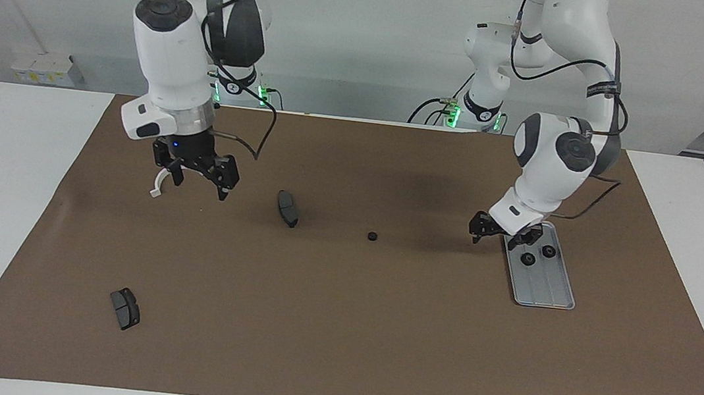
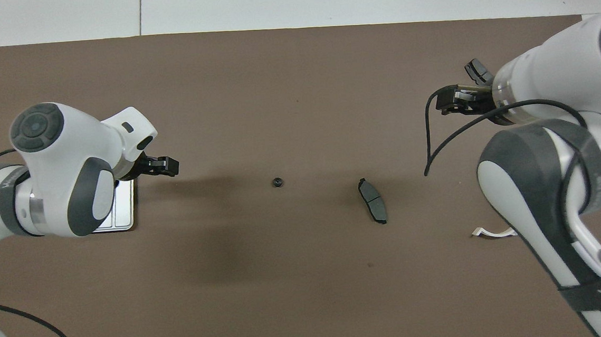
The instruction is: Pick bearing gear from pile to tray
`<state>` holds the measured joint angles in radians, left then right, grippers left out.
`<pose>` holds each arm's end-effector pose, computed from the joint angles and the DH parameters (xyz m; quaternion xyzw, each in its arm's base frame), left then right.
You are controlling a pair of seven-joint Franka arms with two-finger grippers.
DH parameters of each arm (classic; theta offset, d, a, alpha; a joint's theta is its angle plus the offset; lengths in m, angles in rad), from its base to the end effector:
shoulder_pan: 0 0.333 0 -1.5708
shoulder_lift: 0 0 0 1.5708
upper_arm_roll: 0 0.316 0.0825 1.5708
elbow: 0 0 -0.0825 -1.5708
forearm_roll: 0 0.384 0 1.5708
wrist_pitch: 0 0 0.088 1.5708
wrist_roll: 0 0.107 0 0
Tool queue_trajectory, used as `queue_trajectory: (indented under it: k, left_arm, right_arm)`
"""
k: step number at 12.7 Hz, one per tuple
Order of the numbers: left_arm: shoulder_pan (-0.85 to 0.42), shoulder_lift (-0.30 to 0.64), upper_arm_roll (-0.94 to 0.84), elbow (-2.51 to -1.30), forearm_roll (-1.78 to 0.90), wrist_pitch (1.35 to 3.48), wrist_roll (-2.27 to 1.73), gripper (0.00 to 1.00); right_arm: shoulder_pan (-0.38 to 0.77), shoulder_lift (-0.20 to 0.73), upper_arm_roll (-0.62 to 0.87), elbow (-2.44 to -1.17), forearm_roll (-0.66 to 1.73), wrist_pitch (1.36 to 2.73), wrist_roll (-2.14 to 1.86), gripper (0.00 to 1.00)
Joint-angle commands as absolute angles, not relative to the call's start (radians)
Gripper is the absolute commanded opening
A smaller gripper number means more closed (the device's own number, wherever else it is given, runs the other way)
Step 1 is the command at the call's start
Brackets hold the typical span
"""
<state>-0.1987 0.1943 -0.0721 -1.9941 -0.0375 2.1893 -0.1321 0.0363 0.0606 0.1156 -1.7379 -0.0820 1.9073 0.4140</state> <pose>0.5693 -0.1582 0.3654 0.9981 -0.0578 -0.0038 0.0219 0.5876 0.0824 0.5407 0.9907 -0.1194 0.0624 0.0192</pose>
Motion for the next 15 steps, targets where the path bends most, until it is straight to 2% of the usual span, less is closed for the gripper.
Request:
queue_trajectory:
  k: [1,3,4,6,10,15]
  left_arm:
    - [-0.328,0.242,-0.055,-1.944,-0.041,2.221,-0.337,0.80]
    - [-0.415,0.313,-0.055,-1.855,-0.044,2.229,-0.457,0.77]
    - [-0.446,0.349,-0.055,-1.808,-0.046,2.229,-0.524,0.72]
    - [-0.486,0.396,-0.057,-1.749,-0.049,2.270,-0.621,0.69]
    - [-0.528,0.452,-0.055,-1.744,-0.054,2.319,-0.646,0.67]
    - [-0.548,0.448,-0.055,-1.784,-0.049,2.298,-0.643,0.61]
  right_arm:
    - [-0.021,0.011,0.124,-1.691,-0.045,1.780,0.289,1.00]
    - [-0.038,0.011,0.123,-1.623,-0.044,1.682,0.232,1.00]
    - [-0.044,0.011,0.121,-1.596,-0.044,1.637,0.200,1.00]
    - [-0.055,-0.003,0.121,-1.591,-0.043,1.582,0.144,1.00]
    - [-0.046,-0.032,0.123,-1.605,-0.043,1.511,0.141,1.00]
    - [-0.055,-0.035,0.121,-1.605,-0.043,1.509,0.144,1.00]
